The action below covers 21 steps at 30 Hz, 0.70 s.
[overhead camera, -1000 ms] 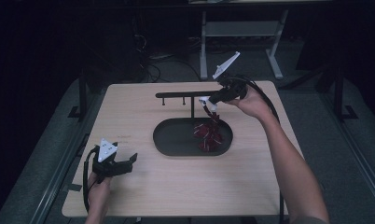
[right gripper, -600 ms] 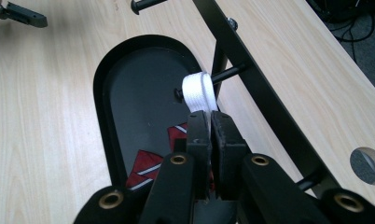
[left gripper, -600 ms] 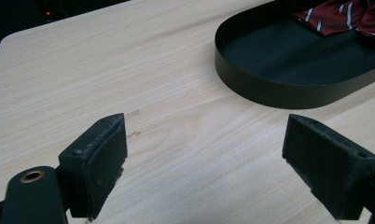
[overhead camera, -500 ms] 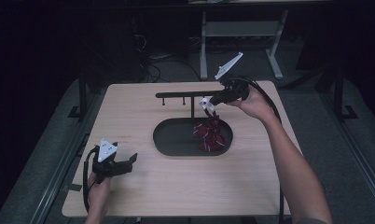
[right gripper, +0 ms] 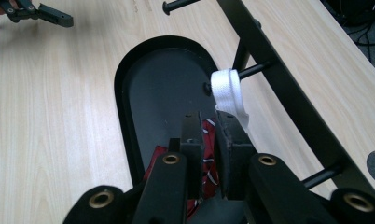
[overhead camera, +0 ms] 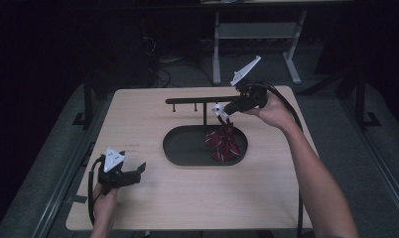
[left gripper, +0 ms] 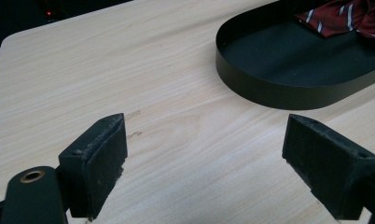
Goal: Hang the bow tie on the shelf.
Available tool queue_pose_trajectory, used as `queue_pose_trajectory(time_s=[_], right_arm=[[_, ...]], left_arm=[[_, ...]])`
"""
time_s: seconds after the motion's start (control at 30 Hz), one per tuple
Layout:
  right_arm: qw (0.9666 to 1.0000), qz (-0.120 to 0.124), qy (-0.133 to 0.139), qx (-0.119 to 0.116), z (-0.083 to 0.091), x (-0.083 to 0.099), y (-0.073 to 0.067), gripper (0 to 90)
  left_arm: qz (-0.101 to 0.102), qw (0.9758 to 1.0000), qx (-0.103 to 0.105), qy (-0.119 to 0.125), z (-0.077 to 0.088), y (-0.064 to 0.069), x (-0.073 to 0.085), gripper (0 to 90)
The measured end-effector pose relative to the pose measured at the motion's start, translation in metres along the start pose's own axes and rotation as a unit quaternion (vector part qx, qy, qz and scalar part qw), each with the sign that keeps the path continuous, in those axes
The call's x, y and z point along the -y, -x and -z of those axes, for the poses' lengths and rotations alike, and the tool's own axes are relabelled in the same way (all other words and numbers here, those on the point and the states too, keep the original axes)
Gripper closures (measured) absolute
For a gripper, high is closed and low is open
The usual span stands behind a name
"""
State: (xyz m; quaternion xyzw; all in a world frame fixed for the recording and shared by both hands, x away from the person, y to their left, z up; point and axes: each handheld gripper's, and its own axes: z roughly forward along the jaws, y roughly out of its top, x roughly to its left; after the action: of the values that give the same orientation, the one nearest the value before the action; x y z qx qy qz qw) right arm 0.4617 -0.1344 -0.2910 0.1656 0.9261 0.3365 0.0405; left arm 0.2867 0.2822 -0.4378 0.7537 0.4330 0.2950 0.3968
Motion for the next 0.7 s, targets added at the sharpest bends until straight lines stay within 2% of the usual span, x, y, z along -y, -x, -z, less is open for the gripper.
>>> queue_pose_trajectory(time_s=[0.7], right_arm=[[0.9996,-0.001,-0.006,-0.026,-0.001,0.014,-0.010,73.9]], left_arm=[[-0.001,1.0000,-0.001,-0.001,0.001,0.000,0.000,13.5]])
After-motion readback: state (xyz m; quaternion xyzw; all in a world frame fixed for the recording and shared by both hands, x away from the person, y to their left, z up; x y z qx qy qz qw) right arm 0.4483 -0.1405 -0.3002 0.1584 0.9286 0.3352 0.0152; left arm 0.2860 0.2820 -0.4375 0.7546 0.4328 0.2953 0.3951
